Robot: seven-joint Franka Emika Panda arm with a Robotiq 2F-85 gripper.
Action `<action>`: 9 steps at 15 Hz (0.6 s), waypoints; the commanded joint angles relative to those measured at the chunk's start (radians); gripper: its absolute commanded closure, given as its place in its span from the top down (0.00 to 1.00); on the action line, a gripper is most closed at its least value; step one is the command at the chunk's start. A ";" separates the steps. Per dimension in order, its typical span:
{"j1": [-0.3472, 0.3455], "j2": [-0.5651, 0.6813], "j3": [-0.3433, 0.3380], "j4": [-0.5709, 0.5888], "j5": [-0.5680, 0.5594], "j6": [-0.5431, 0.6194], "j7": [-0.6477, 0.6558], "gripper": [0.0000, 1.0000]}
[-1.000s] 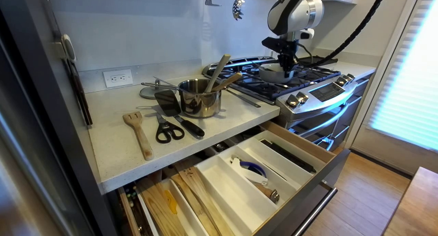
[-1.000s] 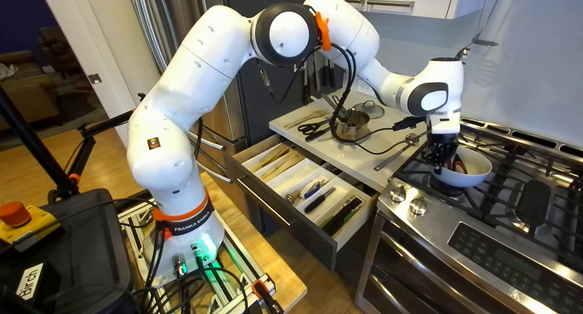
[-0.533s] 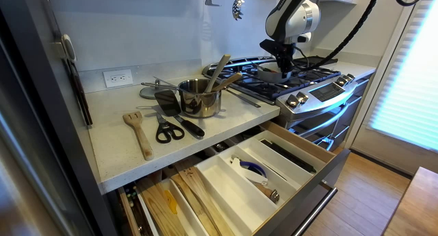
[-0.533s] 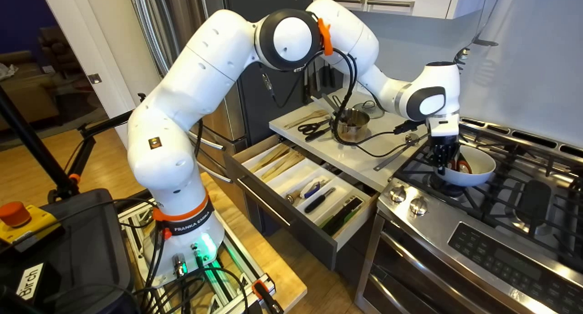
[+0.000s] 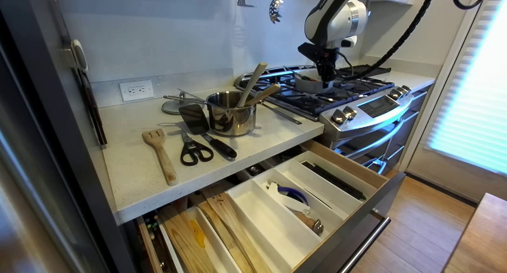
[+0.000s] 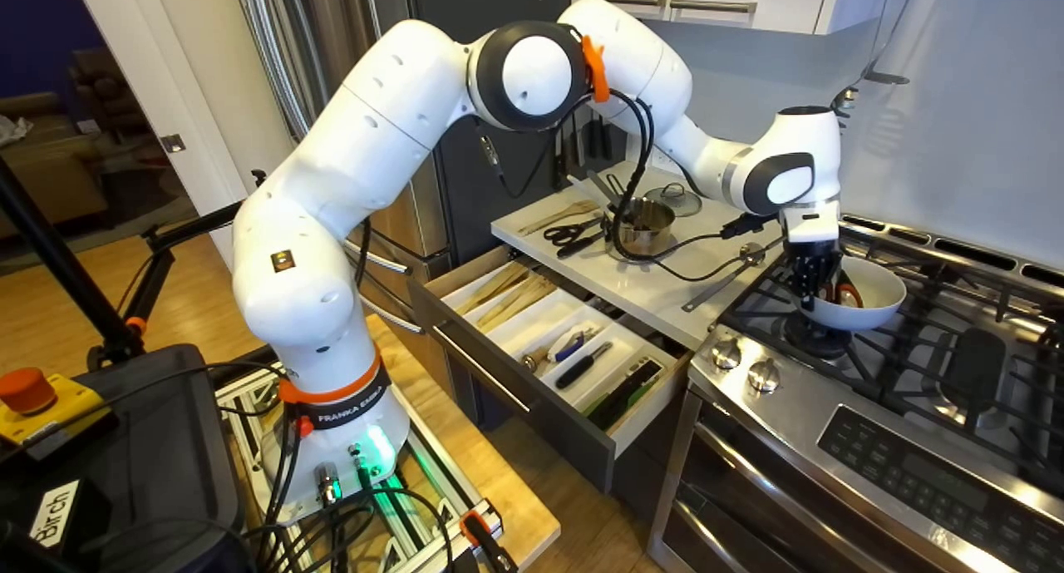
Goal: Put the grey bowl on the front left plate of the stove
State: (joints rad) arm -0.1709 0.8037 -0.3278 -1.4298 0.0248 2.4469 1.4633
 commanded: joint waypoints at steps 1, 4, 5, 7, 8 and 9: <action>-0.018 -0.027 0.019 0.013 0.026 -0.040 -0.016 0.02; -0.042 -0.026 0.052 0.022 0.053 -0.061 -0.052 0.02; -0.046 -0.026 0.056 0.022 0.062 -0.064 -0.056 0.02; -0.050 -0.025 0.060 0.023 0.073 -0.069 -0.064 0.02; -0.053 -0.024 0.064 0.024 0.079 -0.071 -0.067 0.02; -0.054 -0.024 0.065 0.023 0.082 -0.075 -0.068 0.02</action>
State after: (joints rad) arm -0.2001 0.8010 -0.2856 -1.4136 0.0720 2.3935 1.4262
